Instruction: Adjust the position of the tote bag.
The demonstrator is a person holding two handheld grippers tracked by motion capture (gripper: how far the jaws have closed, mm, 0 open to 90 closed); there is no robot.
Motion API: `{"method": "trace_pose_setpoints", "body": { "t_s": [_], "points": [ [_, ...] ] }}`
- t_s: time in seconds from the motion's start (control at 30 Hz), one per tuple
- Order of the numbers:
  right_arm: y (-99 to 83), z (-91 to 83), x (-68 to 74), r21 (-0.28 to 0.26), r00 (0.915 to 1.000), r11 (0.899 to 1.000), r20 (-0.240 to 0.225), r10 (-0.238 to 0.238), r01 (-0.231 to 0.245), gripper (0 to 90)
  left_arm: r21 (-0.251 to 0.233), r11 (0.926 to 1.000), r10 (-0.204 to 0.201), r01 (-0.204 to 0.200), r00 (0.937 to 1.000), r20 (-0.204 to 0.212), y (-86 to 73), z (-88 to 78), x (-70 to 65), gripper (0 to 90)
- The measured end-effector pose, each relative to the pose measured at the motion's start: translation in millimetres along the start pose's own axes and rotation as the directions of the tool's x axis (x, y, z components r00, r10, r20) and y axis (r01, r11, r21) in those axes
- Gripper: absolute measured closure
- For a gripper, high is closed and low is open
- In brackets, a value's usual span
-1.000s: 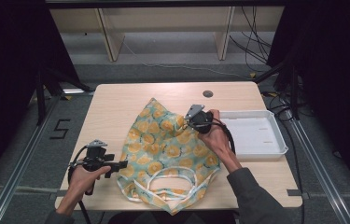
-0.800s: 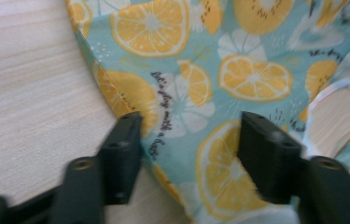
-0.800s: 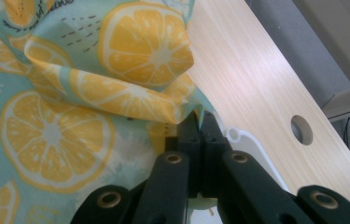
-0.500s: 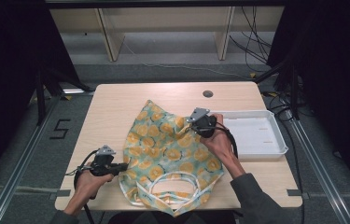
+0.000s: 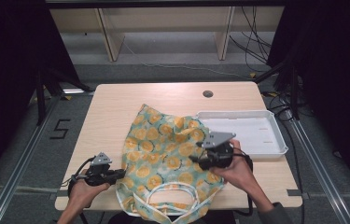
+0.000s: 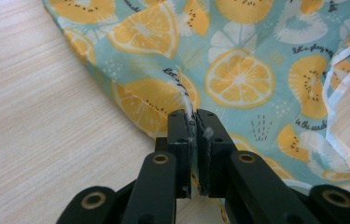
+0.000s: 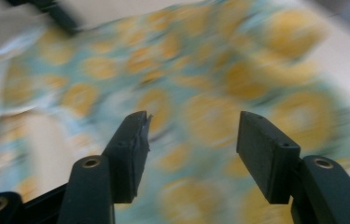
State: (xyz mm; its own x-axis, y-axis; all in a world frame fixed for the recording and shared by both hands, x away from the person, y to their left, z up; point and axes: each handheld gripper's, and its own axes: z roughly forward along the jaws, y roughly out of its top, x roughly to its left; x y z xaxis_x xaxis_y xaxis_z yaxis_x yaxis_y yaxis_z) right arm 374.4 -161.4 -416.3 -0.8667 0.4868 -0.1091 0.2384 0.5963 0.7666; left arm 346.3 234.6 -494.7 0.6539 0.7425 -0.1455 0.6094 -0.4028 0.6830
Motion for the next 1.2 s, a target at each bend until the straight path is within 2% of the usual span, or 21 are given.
{"method": "trace_pose_setpoints", "body": {
  "t_s": [0.07,0.1,0.2,0.23,0.27,0.33,0.37,0.4,0.47,0.53,0.6,0.67,0.7,0.73,0.8,0.9,0.93,1.0,1.07,1.13,1.2],
  "points": [
    [-12.7,-0.9,15.1,0.038,0.997,0.999,-0.077,0.013,-0.01,41.3,-0.034,0.9992,-0.019,0.019,0.9998,-0.005,-0.3,1.6,-2.2,83.0],
    [-18.7,-1.3,19.7,0.063,0.9954,0.998,-0.094,0.017,-0.011,40.8,-0.021,0.9998,-0.004,0.004,1.0,-0.007,-0.3,-0.2,-0.6,82.9],
    [-34.6,-2.7,31.9,0.098,0.9955,0.995,-0.088,0.035,-0.026,40.2,-0.041,0.9987,-0.03,0.03,0.9995,-0.012,-0.8,-4.1,0.2,74.5],
    [-39.8,-6.3,34.4,0.122,0.9938,0.992,-0.108,0.027,-0.014,40.2,-0.049,0.9979,-0.042,0.042,0.999,-0.015,-0.7,-5.7,-0.7,69.8],
    [-43.2,-7.6,35.3,0.116,0.992,0.993,-0.125,0.016,-0.002,40.2,-0.052,0.9982,-0.032,0.031,0.9994,-0.011,-0.3,-10.0,-0.9,67.2],
    [-53.0,-14.3,39.9,0.118,0.9903,0.993,-0.132,0.042,-0.026,38.7,-0.09,0.995,-0.048,0.045,0.9984,-0.031,2.0,-17.6,-5.9,58.1],
    [-55.8,-16.4,40.6,0.118,0.9893,0.993,-0.141,0.036,-0.019,37.5,-0.104,0.9942,-0.034,0.029,0.9982,-0.05,3.9,-22.7,-10.1,54.9],
    [-60.9,-20.0,42.8,0.121,0.9888,0.992,-0.138,0.057,-0.04,37.0,-0.108,0.994,-0.023,0.017,0.9982,-0.055,4.9,-25.4,-13.1,50.5],
    [-67.3,-24.1,45.4,0.119,0.9856,0.991,-0.153,0.071,-0.052,34.4,-0.114,0.9935,0.0,-0.005,0.999,-0.044,7.0,-33.6,-23.4,44.9],
    [-72.5,-26.3,48.7,0.115,0.9807,0.993,-0.189,0.051,-0.029,33.5,-0.126,0.9918,0.016,-0.02,0.9993,-0.034,6.4,-41.4,-33.6,41.3],
    [-75.4,-27.1,53.2,0.111,0.976,0.994,-0.213,0.043,-0.02,32.6,-0.121,0.9923,0.027,-0.028,0.9996,-0.014,4.4,-44.2,-39.4,39.6],
    [-76.2,-26.0,58.2,0.112,0.973,0.994,-0.228,0.032,-0.006,32.2,-0.135,0.9906,0.023,-0.025,0.9996,-0.019,1.4,-44.1,-44.4,38.8],
    [-76.5,-25.0,60.5,0.127,0.9701,0.992,-0.241,0.027,0.004,31.0,-0.116,0.9931,0.02,-0.02,0.9998,-0.003,0.3,-44.4,-44.2,38.4],
    [-77.4,-22.4,63.5,0.126,0.968,0.992,-0.25,0.021,0.011,29.5,-0.107,0.9932,0.044,-0.045,0.999,-0.01,-0.3,-45.2,-43.0,38.3],
    [-78.8,-19.5,68.1,0.137,0.9651,0.99,-0.262,0.008,0.028,27.3,-0.122,0.9925,0.014,-0.016,0.9998,-0.018,-0.8,-43.0,-43.3,38.1],
    [-81.3,-15.5,71.7,0.152,0.9576,0.986,-0.288,-0.015,0.062,25.0,-0.096,0.9947,0.035,-0.036,0.9993,-0.013,0.1,-43.3,-39.5,38.1],
    [-82.5,-14.0,72.0,0.16,0.9554,0.985,-0.295,-0.02,0.07,24.2,-0.124,0.992,0.023,-0.026,0.9994,-0.025,-0.3,-41.0,-40.3,37.6],
    [-84.8,-11.6,73.6,0.182,0.9586,0.981,-0.285,-0.008,0.062,23.5,-0.099,0.9951,0.009,-0.011,0.9998,-0.015,0.0,-40.4,-39.7,36.7],
    [-86.6,-7.6,73.9,0.195,0.9546,0.977,-0.297,-0.026,0.087,25.3,-0.105,0.9945,0.001,-0.002,0.9999,-0.013,-0.2,-38.5,-39.7,36.6],
    [-88.9,-4.7,74.3,0.205,0.9535,0.972,-0.297,-0.051,0.115,28.9,-0.087,0.9958,0.025,-0.026,0.9996,-0.014,0.2,-39.0,-38.7,36.3],
    [-91.2,-3.3,74.6,0.228,0.9513,0.964,-0.302,-0.06,0.133,38.6,-0.096,0.9951,0.021,-0.022,0.9997,-0.016,0.4,-37.5,-39.8,36.3]
  ]
}}
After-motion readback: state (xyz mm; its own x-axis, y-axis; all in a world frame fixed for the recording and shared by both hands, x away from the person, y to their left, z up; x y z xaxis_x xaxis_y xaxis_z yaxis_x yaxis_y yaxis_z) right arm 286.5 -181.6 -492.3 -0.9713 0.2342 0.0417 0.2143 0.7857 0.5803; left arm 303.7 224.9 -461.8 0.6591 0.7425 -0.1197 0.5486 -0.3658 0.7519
